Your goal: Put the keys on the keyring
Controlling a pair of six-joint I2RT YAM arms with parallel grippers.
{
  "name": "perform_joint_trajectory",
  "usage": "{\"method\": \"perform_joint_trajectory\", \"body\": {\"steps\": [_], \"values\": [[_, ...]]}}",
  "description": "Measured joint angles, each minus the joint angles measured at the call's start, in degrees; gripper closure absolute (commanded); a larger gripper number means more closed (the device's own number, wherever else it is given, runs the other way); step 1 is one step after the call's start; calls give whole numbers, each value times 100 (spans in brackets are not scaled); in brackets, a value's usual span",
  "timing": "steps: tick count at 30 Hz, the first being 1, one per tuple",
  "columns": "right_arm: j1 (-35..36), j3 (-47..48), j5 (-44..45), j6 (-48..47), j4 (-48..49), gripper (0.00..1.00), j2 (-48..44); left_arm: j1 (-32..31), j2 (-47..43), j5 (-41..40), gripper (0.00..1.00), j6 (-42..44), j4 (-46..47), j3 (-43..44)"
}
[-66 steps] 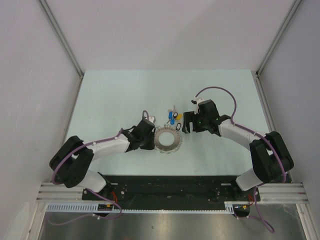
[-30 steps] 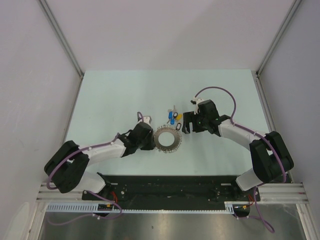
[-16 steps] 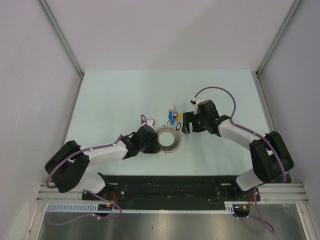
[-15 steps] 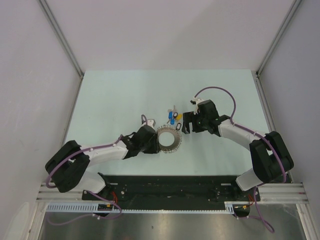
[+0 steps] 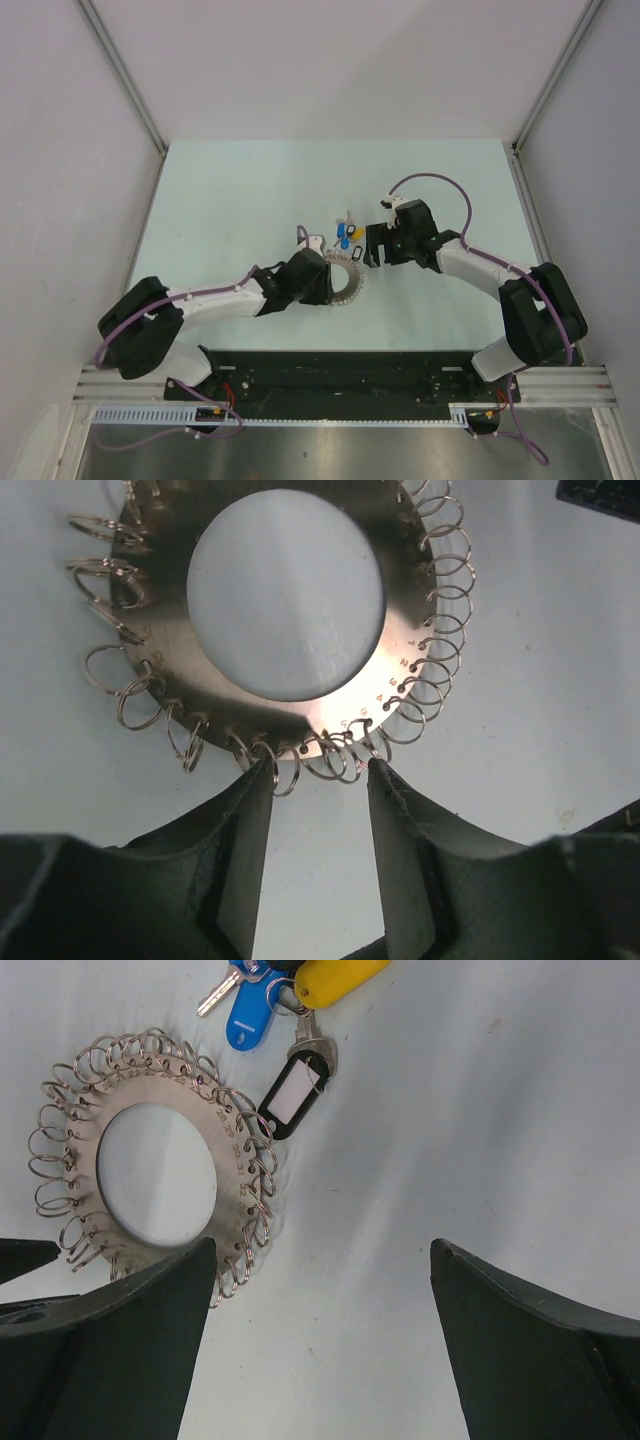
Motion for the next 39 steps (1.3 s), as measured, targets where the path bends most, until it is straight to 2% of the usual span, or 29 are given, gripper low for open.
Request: {"method": "perform_joint_trajectory", "body": {"steps": [7, 15, 27, 39], "values": [[0, 0, -2, 2, 9, 9, 0, -39, -365, -597, 34, -144, -275, -186], [0, 0, 0, 0, 11, 9, 0, -24, -442, -815, 25, -184, -374, -227], [0, 0, 0, -2, 11, 9, 0, -20, 68, -708, 25, -173, -374, -205], [0, 0, 0, -2, 11, 9, 0, -17, 118, -374, 28, -190, -247, -129]]}}
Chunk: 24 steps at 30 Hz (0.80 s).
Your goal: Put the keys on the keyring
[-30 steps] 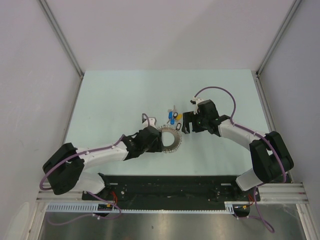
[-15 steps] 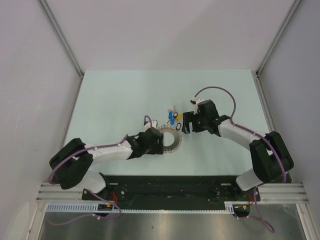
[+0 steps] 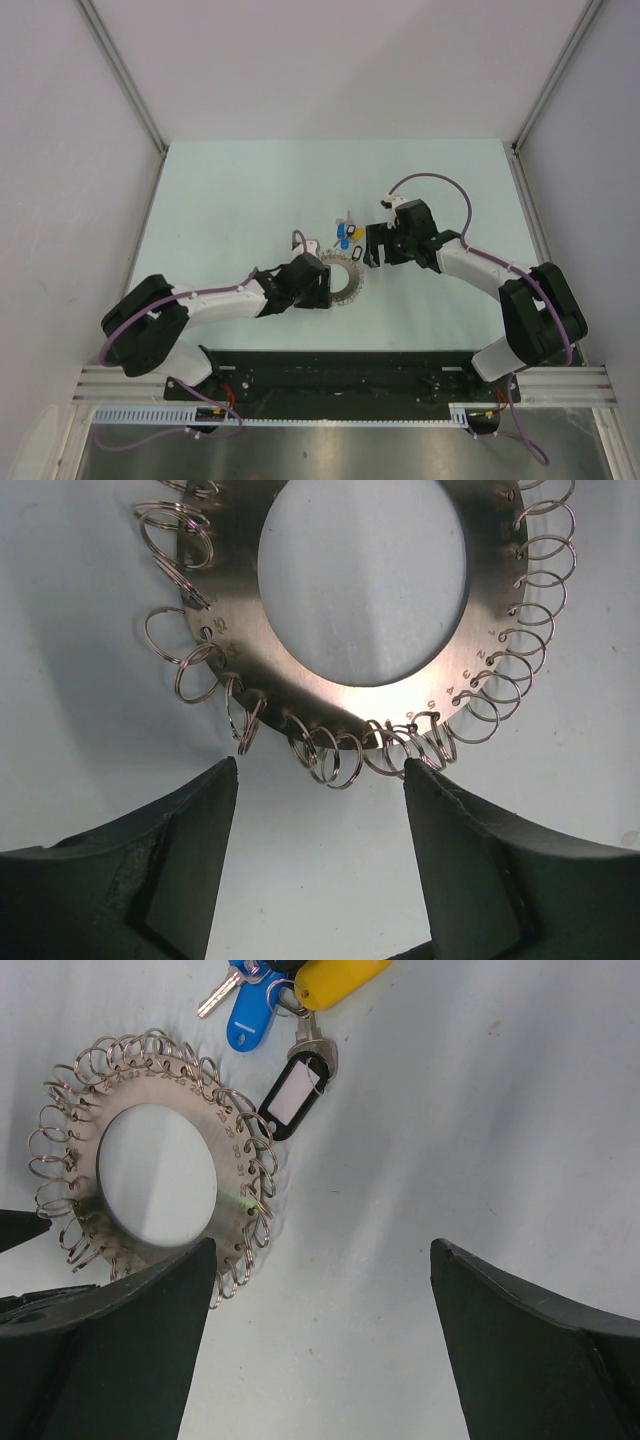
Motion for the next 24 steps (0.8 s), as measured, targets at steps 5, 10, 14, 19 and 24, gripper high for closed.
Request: {"method": "perform_joint_trajectory", "body": {"steps": [5, 10, 14, 19, 24], "values": [[0, 0, 0, 0, 0, 9, 0, -2, 0, 57, 28, -28, 11, 0], [0, 0, 0, 0, 0, 9, 0, -2, 0, 90, 28, -33, 37, 57], [0, 0, 0, 0, 0, 9, 0, -33, 7, 120, 28, -28, 42, 160], [0, 0, 0, 0, 0, 9, 0, -79, 7, 120, 29, -22, 37, 221], [0, 0, 0, -4, 0, 9, 0, -103, -2, -35, 39, 44, -74, 236]]}}
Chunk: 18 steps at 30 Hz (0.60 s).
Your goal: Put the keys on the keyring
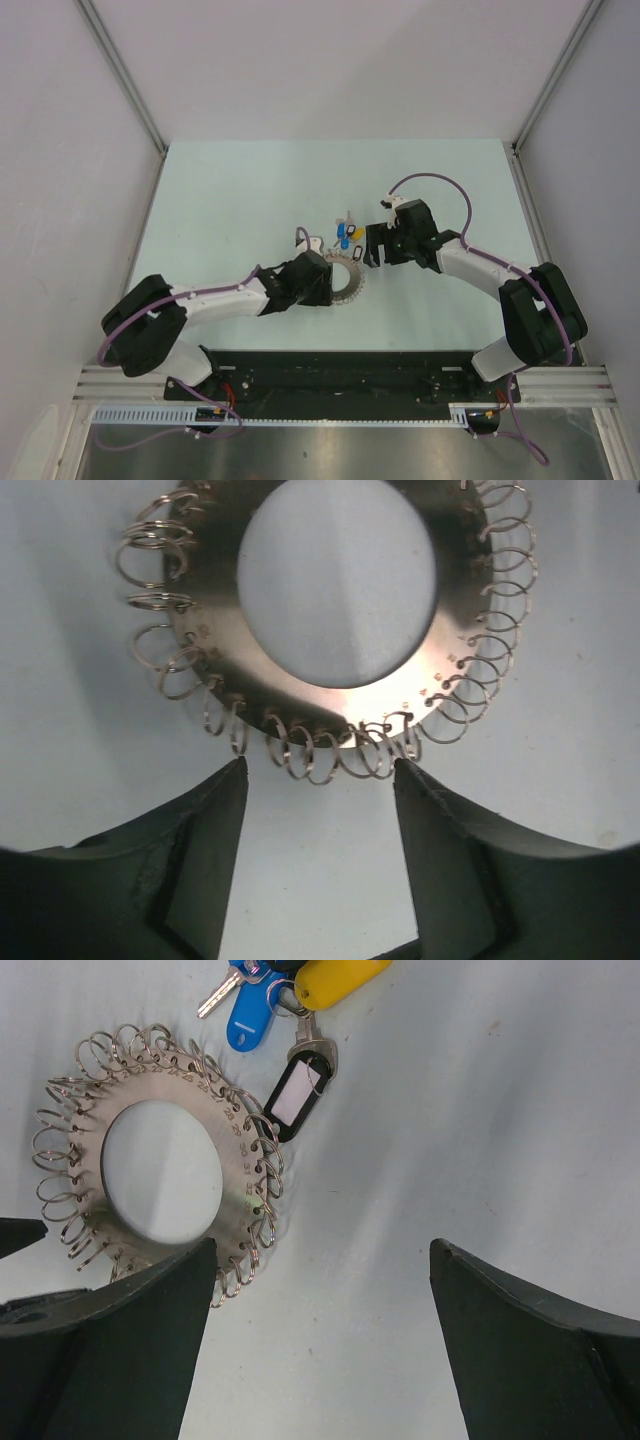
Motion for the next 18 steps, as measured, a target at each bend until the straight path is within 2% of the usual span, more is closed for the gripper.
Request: {"method": "perform_joint_trajectory", "body": {"steps": [7, 8, 14, 18], "values": [[0, 0, 0, -42, 0, 10, 0, -2, -225, -518, 57, 114, -319, 0], [2, 0, 0, -48, 0, 10, 0, -2, -251, -564, 63, 129, -323, 0], [9, 0, 2, -66, 0, 10, 0, -2, -219, -660, 73, 127, -310, -2], [11, 0, 2, -79, 0, 10, 0, -2, -87, -669, 75, 127, -278, -2]]}}
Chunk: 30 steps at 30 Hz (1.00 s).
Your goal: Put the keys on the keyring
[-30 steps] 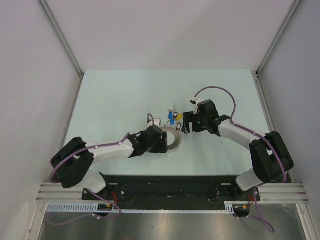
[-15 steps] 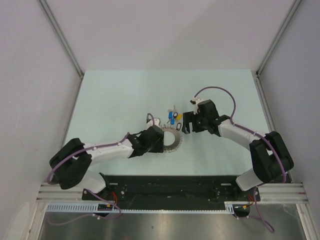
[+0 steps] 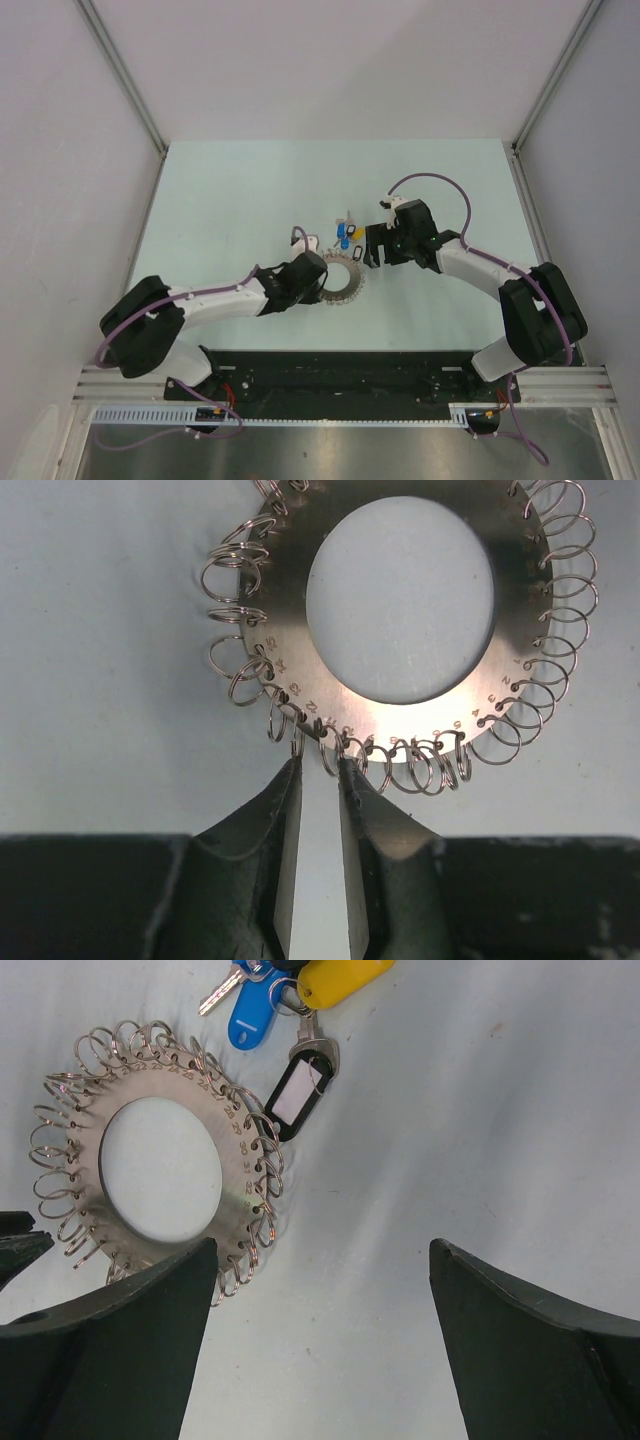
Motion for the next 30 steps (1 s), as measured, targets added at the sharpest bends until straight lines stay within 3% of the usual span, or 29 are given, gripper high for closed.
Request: {"method": "perform_joint_trajectory", "body": {"steps": [30], "values": [[22, 0, 2, 0, 0, 10, 0, 68, 387, -37, 78, 0, 66, 0]]}}
